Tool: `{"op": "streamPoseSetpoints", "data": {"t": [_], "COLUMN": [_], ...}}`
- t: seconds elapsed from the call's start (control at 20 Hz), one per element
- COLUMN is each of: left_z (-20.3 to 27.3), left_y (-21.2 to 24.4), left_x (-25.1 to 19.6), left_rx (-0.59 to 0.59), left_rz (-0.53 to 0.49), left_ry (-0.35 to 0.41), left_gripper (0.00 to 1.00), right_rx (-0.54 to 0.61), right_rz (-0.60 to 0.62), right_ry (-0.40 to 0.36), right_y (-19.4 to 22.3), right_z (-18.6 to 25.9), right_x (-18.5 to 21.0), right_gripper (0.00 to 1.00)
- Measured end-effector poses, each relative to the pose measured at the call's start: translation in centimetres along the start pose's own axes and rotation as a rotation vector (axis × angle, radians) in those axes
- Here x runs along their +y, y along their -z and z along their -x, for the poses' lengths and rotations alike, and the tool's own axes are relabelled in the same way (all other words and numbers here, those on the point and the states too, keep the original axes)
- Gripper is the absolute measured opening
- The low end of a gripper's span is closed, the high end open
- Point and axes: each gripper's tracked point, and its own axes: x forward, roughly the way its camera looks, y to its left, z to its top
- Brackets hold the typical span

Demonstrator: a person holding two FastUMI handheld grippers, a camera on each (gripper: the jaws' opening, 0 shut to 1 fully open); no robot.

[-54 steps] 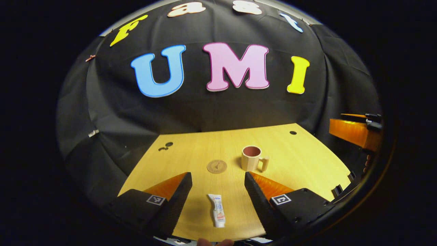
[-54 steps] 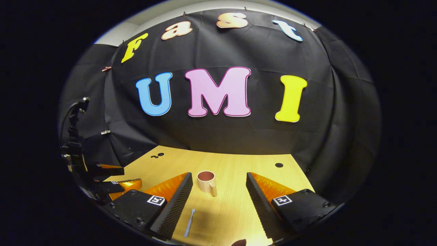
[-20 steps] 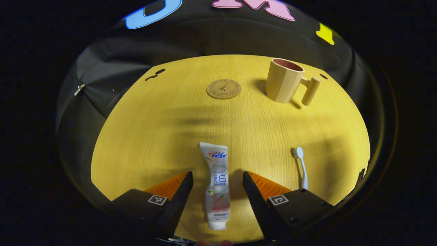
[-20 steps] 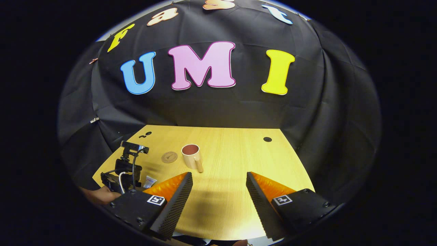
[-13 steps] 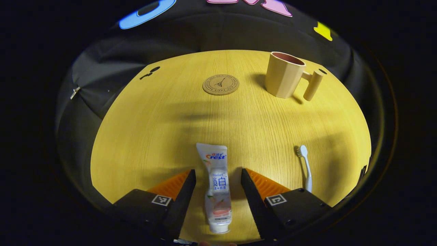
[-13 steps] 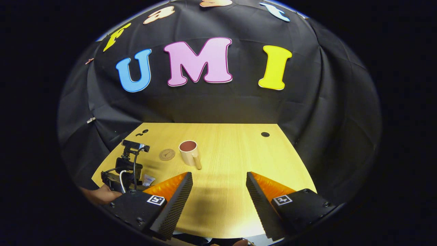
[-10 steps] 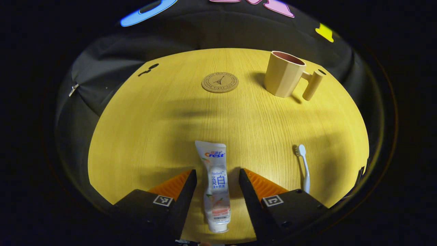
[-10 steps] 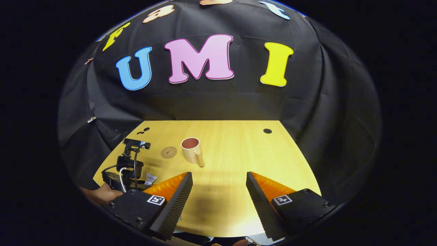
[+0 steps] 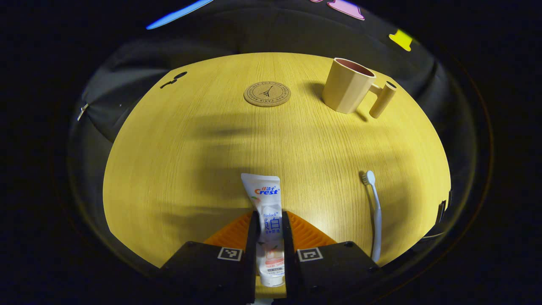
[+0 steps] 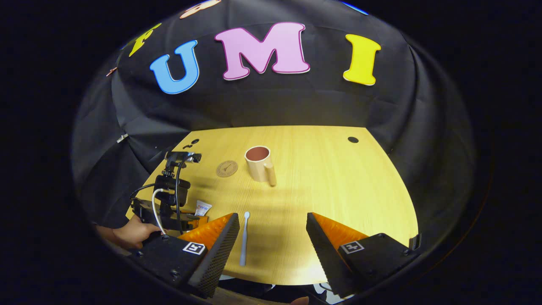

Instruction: Put the toothbrush and toothpaste on the desktop into the cup, then pick up the cup and place it on the coaster on the desktop.

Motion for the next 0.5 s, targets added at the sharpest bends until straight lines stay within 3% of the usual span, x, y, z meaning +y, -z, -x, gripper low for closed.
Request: {"op": "streamPoseSetpoints", "data": {"t": [0.2, 0.5], "left_z": [1.6, 5.8], "left_y": [0.8, -0.7], "left_x": [0.1, 1.4], "left_rx": [0.01, -0.088], "left_rz": [0.025, 0.012], "left_ry": [0.065, 0.111], "left_gripper": [0.28, 0.26], "right_rx": [0.088, 0.166], "right_rz": [0.016, 0.054], "right_ry": [0.004, -0.01], "right_y": [2.5, 4.9], "right_z": [-1.3, -4.5], "right_x": [0.8, 2.5], "right_gripper": [0.98, 0.96]}}
